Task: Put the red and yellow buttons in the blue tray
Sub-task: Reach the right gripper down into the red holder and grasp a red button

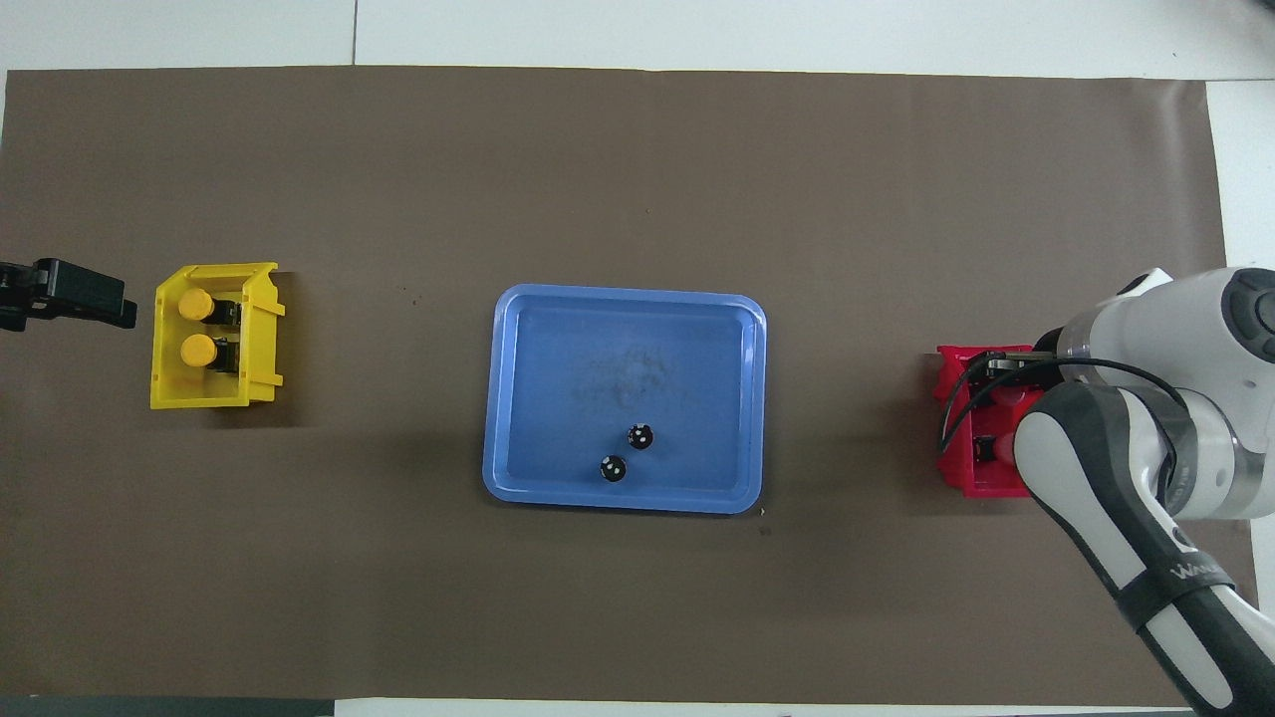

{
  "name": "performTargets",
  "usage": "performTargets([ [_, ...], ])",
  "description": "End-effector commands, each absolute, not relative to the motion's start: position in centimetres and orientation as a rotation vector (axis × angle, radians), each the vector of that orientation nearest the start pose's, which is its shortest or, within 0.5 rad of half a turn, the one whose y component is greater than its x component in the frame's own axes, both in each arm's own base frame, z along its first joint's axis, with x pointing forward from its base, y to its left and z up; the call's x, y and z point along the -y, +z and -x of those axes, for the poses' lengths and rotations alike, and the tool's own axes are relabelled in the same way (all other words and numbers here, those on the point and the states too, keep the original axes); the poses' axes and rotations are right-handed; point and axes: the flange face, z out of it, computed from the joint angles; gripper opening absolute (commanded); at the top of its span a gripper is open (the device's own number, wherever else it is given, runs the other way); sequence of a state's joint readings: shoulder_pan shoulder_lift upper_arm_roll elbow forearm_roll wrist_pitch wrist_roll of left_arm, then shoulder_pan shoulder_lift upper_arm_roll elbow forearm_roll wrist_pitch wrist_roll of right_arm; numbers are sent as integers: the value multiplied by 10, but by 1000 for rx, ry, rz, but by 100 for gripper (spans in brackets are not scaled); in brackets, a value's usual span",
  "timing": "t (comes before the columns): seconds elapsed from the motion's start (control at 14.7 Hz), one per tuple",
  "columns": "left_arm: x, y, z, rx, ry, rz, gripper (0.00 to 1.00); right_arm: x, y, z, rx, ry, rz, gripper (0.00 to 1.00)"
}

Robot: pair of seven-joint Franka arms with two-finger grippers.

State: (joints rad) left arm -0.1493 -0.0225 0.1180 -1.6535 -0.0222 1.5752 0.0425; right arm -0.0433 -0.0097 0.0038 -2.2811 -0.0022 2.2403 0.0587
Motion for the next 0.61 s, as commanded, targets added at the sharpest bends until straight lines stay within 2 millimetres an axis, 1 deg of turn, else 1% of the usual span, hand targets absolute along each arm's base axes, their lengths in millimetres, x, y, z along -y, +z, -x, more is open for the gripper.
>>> performTargets([
  [0.0,17,597,-540,-118,102,3172,100,24,358,-501,-135,21,3124,68],
  [0.27,16,596,-538,-116,126,3171,100,26,355,-497,-143,16,3123,67],
  [0.54,16,596,-538,-116,131,3171,100,28,352,-494,-150,16,3123,64],
])
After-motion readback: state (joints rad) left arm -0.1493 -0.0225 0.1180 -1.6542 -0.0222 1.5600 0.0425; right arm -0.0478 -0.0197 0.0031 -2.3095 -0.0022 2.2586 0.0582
